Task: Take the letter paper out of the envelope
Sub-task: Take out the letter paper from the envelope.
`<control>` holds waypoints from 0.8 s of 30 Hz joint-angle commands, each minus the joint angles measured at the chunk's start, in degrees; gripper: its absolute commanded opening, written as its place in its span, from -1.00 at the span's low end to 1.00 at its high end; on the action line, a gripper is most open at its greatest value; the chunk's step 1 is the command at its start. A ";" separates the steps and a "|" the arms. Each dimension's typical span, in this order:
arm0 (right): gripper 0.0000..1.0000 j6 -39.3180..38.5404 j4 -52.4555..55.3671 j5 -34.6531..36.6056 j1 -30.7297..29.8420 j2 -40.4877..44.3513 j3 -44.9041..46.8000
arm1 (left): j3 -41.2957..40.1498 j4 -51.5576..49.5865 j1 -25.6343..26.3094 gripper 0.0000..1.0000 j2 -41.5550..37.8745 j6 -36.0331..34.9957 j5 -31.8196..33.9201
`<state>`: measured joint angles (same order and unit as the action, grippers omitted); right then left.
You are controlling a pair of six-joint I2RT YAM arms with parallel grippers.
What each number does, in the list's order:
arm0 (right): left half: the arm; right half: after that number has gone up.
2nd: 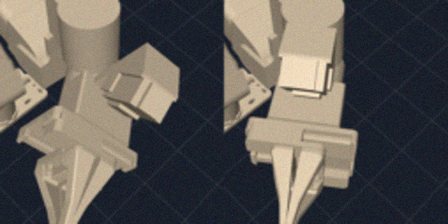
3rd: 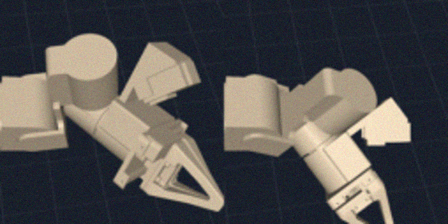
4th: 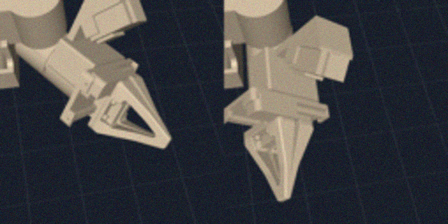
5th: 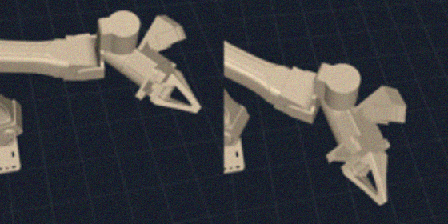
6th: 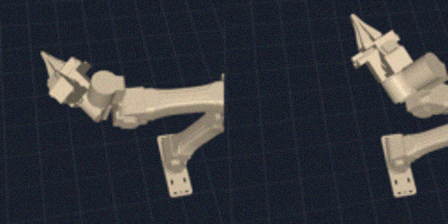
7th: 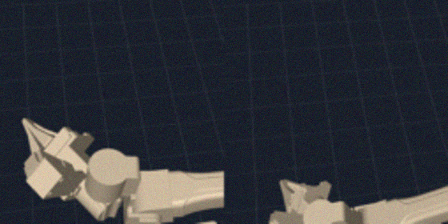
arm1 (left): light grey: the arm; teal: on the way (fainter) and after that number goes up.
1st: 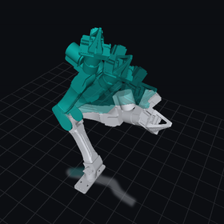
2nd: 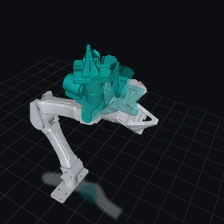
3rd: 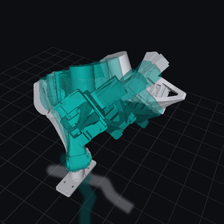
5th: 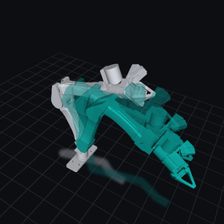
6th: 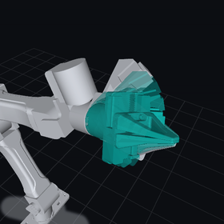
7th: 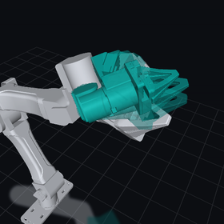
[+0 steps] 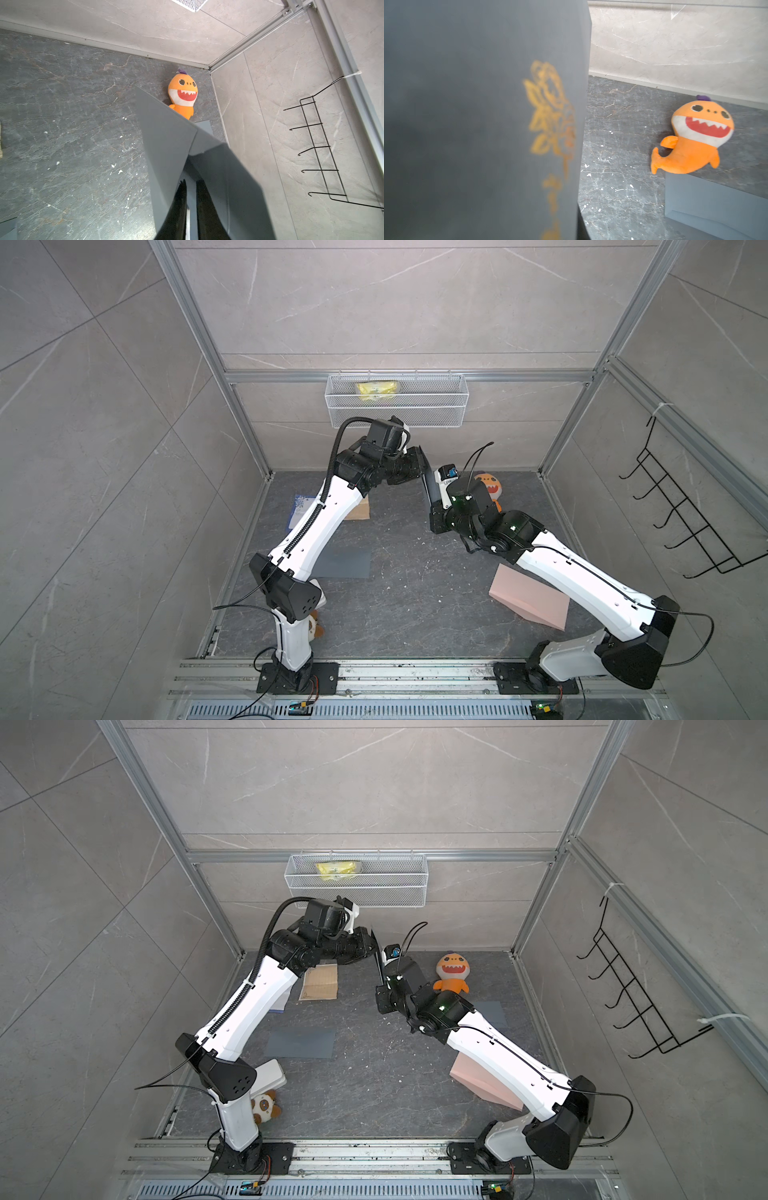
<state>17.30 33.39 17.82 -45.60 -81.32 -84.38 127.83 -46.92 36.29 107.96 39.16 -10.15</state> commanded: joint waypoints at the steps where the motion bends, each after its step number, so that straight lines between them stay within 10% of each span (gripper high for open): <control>1: -1.00 -1.90 1.04 4.71 -1.65 0.58 -0.61 | 2.00 -3.42 -0.61 -0.69 0.94 -2.84 5.38; 24: -1.00 -1.85 2.65 11.43 -4.16 -2.50 -2.43 | 11.04 -19.51 -0.60 -0.35 5.15 3.92 2.84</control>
<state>16.43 35.99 26.52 -48.86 -83.26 -84.40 137.08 -62.35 36.34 112.38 41.01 -6.33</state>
